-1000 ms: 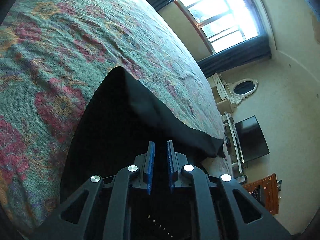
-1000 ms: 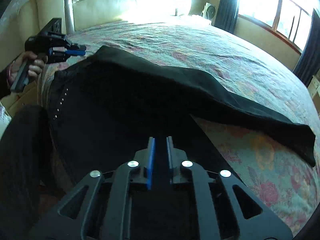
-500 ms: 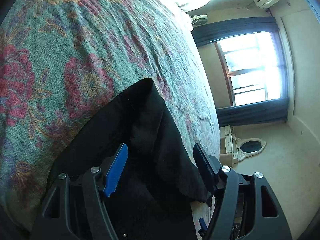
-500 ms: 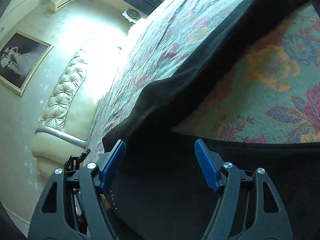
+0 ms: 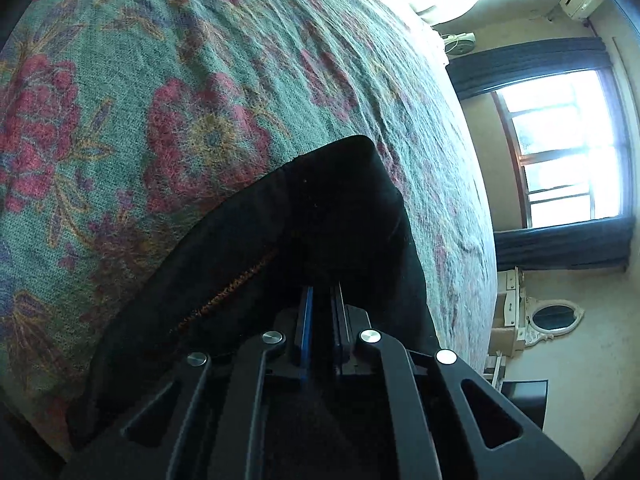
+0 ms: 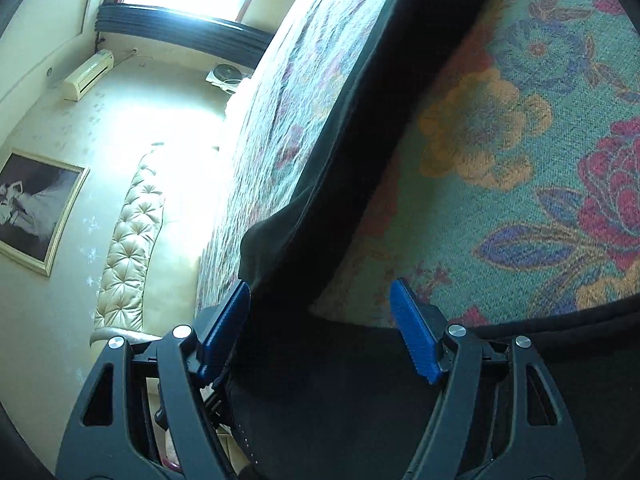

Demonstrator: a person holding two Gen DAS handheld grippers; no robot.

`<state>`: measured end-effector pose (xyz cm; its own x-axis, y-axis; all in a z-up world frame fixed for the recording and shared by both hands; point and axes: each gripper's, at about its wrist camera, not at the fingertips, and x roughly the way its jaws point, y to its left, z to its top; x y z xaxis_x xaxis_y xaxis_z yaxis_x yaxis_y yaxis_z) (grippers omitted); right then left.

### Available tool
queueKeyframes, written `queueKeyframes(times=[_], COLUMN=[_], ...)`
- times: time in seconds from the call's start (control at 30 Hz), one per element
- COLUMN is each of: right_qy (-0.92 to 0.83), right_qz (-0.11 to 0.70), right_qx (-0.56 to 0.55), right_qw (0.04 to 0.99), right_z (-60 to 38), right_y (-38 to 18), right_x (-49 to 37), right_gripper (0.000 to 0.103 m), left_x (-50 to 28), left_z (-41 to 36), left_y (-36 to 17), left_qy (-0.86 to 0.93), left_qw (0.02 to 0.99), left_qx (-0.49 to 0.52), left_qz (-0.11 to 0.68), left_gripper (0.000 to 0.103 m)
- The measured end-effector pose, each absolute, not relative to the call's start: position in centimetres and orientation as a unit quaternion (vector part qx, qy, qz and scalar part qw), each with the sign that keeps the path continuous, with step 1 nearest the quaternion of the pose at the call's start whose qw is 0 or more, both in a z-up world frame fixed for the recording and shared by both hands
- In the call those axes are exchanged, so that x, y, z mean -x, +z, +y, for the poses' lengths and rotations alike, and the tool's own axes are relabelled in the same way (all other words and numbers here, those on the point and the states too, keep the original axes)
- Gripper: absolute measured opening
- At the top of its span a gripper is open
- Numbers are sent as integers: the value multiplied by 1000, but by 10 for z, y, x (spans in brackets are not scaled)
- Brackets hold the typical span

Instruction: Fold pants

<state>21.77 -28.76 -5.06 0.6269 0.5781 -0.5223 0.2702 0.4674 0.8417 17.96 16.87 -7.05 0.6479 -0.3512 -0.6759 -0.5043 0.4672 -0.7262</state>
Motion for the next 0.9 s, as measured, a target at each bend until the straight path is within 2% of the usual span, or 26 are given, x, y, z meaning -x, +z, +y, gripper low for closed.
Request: queueKeyframes(times=[0.13,0.3,0.33,0.37,0.4,0.43,0.47,0.6,0.63,0.7,0.73,0.77,0.9], right_qy=[98,82,77,71,67,63,60,64,64,67,69,70,76], right_qz=[410,410,414,420,426,431,432,424,419,410,406,405,402], right_qx=[-517,-547,-543,-535,-527,-520,-517,-526,-530,-540,-546,-549,-556], right_qw=[745,725,727,730,733,735,736,735,734,732,729,728,724], right_z=[-288,-288,-287,-286,-285,-283,-283,-286,-287,-288,-288,-289,-292], right_y=[-53,-64,-64,-65,-66,-67,-67,-70,-69,-67,-67,-66,-66], right_x=[-243,-270,-274,-278,-281,-283,-284,-280,-278,-275,-275,-276,-277], right_gripper=[72,72,68,55,47,31,19,15,14,14,14,14,14], left_x=[-178,-169,-167,-166,-164,-163,-161,-152,-148,-143,-138,-133,-117], left_z=[171,180,180,181,184,186,188,188,188,185,184,182,170], left_y=[-69,-64,-64,-64,-66,-68,-69,-71,-71,-73,-75,-75,-65], left_qy=[46,38,34,30,28,25,23,-1,-5,-18,-14,-8,-3], left_qw=[744,740,739,736,732,727,722,710,705,694,687,679,684], left_qx=[518,534,539,545,553,563,572,600,609,627,637,651,657], left_qz=[419,407,403,399,396,392,388,368,363,354,348,338,317], left_gripper=[1,1,1,1,1,1,1,1,6,31,54,62,63])
